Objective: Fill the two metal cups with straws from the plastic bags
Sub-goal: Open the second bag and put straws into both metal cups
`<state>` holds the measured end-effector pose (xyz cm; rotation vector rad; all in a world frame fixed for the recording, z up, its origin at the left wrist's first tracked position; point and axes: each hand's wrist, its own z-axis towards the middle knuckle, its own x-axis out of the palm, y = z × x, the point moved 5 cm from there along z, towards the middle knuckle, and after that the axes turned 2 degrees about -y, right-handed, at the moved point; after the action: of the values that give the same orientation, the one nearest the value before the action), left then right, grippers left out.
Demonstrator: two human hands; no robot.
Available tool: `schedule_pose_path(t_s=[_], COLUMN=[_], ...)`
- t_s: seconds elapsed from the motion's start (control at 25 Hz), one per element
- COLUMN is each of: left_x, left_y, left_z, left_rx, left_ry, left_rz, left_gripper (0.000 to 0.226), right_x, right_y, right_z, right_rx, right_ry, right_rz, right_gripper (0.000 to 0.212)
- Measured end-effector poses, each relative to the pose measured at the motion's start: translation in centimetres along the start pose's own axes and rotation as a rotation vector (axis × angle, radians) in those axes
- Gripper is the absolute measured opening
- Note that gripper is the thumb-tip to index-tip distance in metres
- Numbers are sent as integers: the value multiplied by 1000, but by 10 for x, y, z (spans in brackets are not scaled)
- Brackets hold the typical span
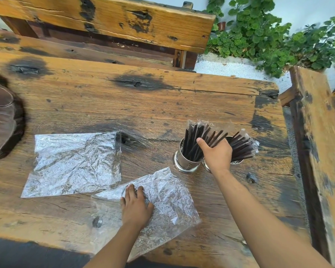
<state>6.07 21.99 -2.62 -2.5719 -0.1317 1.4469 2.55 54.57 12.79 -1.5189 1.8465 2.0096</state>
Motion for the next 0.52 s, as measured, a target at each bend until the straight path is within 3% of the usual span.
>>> schedule_pose_path(t_s=[0.04,0.2,0.36,0.52], left_x=[-1,-3,8,16], left_y=[-1,-5,-6,-7], left_z=[-1,-7,-22,-29], left_rx=[-2,-14,-20,-75], left_ry=[-12,-70,-120,-62], left_rz=[-9,-75,-66,-8], left_gripper=[77,68,67,89], right_x=[-1,-10,-28,-39], right_y=[0,-3,7,12], right_z=[-3,-22,-25,-24], right_rx=[-11,11,-76,-92], right_ry=[17,55,31,78], right_rz=[25,109,38,-16], right_gripper=[38,96,83,77])
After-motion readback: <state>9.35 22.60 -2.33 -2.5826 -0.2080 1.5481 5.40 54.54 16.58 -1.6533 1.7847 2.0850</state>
